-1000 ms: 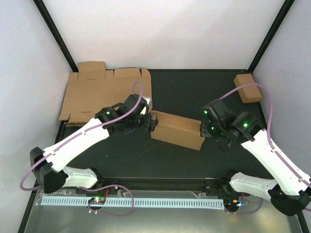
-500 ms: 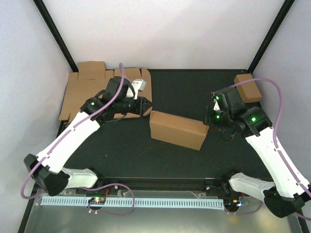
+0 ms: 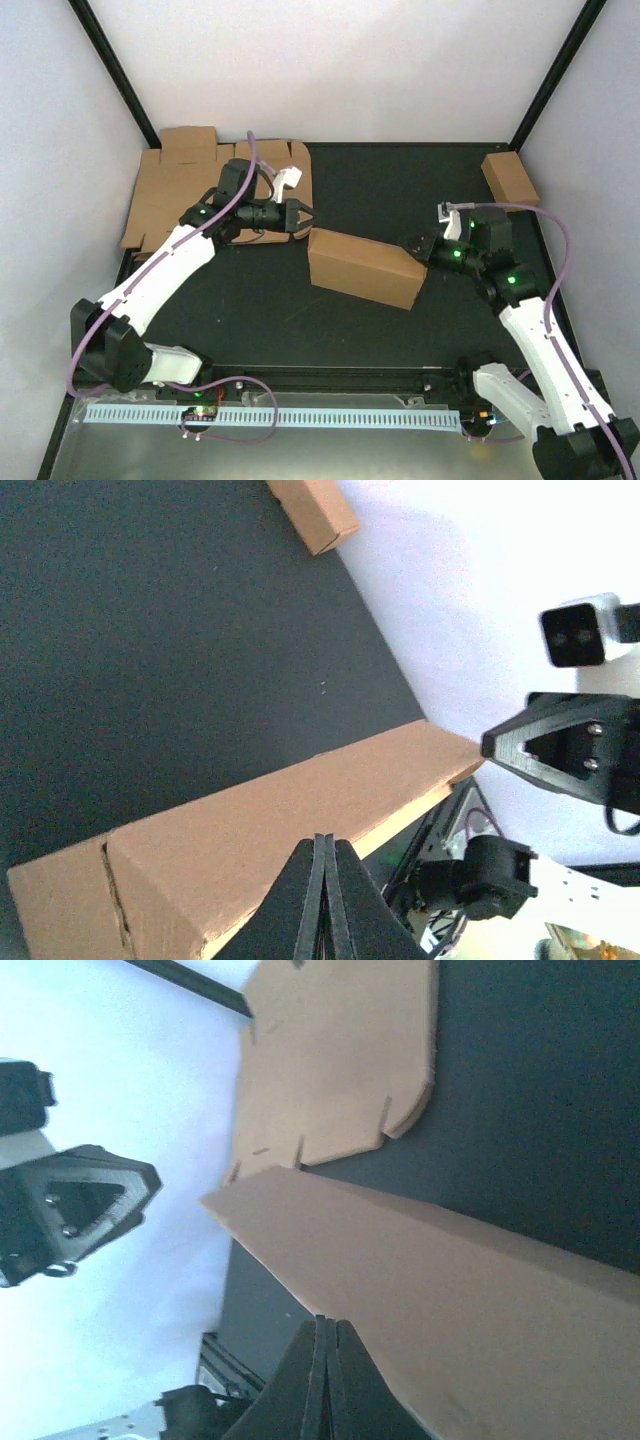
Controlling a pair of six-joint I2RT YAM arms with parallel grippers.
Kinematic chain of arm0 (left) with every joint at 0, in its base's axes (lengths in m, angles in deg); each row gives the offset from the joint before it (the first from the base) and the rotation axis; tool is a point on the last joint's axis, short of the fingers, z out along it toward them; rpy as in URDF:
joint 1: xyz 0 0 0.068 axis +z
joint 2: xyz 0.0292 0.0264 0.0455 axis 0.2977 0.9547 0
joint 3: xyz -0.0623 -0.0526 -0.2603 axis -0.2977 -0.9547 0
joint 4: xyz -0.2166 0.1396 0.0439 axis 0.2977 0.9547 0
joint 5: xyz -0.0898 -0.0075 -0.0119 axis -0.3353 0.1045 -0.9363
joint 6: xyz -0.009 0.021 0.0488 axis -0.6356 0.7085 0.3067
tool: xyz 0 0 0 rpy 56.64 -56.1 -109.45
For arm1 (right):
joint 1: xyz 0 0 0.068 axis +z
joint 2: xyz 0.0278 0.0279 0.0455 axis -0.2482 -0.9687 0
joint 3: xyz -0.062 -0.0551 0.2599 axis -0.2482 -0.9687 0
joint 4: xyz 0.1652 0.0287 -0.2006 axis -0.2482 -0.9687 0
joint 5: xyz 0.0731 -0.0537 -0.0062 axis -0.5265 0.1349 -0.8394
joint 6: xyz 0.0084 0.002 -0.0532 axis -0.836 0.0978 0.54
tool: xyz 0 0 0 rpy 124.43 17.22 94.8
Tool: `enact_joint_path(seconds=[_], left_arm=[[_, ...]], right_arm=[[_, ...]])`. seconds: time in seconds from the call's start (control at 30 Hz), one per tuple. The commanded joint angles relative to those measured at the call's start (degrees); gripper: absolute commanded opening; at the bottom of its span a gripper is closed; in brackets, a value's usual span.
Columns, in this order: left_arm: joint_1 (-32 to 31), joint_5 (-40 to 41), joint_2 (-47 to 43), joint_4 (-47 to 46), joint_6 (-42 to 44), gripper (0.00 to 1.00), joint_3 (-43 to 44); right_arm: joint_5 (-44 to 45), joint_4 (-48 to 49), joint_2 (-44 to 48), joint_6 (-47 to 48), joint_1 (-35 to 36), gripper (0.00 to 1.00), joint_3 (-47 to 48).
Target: Fold the paper box
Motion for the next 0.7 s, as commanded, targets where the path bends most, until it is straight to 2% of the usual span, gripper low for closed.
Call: enact_joint_path(seconds=[0.0, 0.1, 0.3, 0.67], left_arm=[[1.5, -7.59, 1.66, -4.09, -1.04, 0.01, 2.03], [1.52, -7.78, 2.68, -3.27, -1.52, 0.02, 1.08], [1.52, -9.6, 2.5, -9.67, -4.76, 0.02, -6.17], [1.52, -9.16, 1.23, -11.84, -5.0, 0.02, -13.4]], right_arm=[[-10.19, 10.05, -2.53, -3.53, -2.35, 0.01, 1.5], [-9.26, 7.7, -3.63, -3.14, -2.36, 0.01, 1.75], [-9.92, 9.0, -3.02, -4.73, -2.39, 0.02, -2.88], [-9.53, 7.7, -0.92, -3.0, -2.37, 0.01, -10.16]])
